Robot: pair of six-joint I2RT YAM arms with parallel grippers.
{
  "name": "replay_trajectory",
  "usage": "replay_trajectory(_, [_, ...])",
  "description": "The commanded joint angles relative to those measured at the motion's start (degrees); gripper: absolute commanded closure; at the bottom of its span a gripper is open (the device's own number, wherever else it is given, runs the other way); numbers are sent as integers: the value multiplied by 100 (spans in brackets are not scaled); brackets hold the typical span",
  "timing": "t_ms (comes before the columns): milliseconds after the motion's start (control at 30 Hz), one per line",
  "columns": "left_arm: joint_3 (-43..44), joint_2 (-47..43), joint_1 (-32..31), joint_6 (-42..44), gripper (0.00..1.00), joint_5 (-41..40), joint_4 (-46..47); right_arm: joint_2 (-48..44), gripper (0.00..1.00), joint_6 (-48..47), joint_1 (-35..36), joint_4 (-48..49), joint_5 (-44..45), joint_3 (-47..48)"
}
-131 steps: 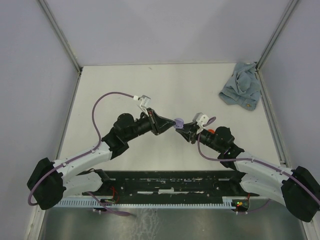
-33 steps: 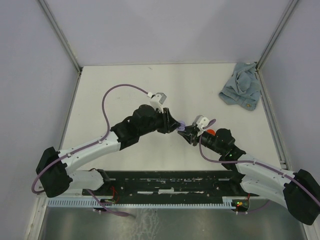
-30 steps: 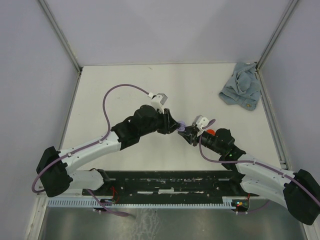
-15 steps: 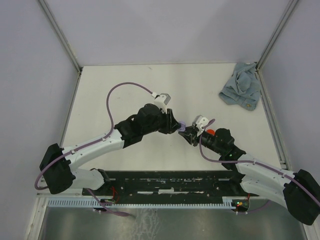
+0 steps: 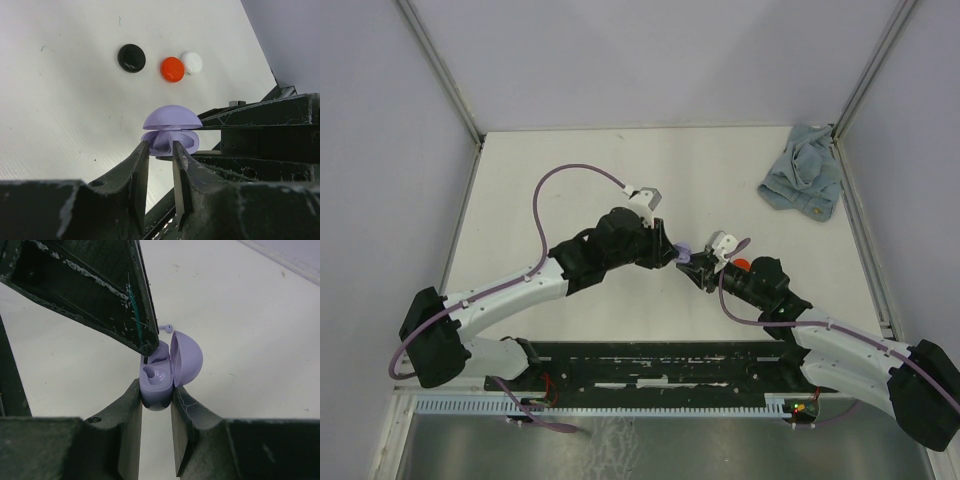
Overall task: Insert the wireless bluetooth earbuds into the charging case
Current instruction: Adjust the earbud with the charging case.
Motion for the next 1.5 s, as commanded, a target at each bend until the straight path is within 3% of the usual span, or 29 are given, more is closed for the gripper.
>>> replay_trajectory(0, [358, 71, -50, 298, 68, 213, 51, -69, 94, 25, 25, 359, -67, 275])
replay_trajectory(367, [550, 379, -122, 334, 69, 176, -199, -57, 94, 0, 21, 359, -84, 275])
replay_trajectory(600, [607, 151, -130, 472, 84, 103, -271, 10, 94, -66, 24, 340, 0, 273])
replay_trajectory(767, [695, -114, -131, 691, 88, 69, -400, 139, 94, -96, 29, 344, -22, 298])
replay_trajectory(1100, [728, -358, -126, 1007, 89, 200, -370, 238, 94, -92, 24, 389, -59, 304])
replay_trajectory(1467, [721, -15, -130, 1100, 89, 382, -280, 147, 94, -55, 24, 420, -101, 276])
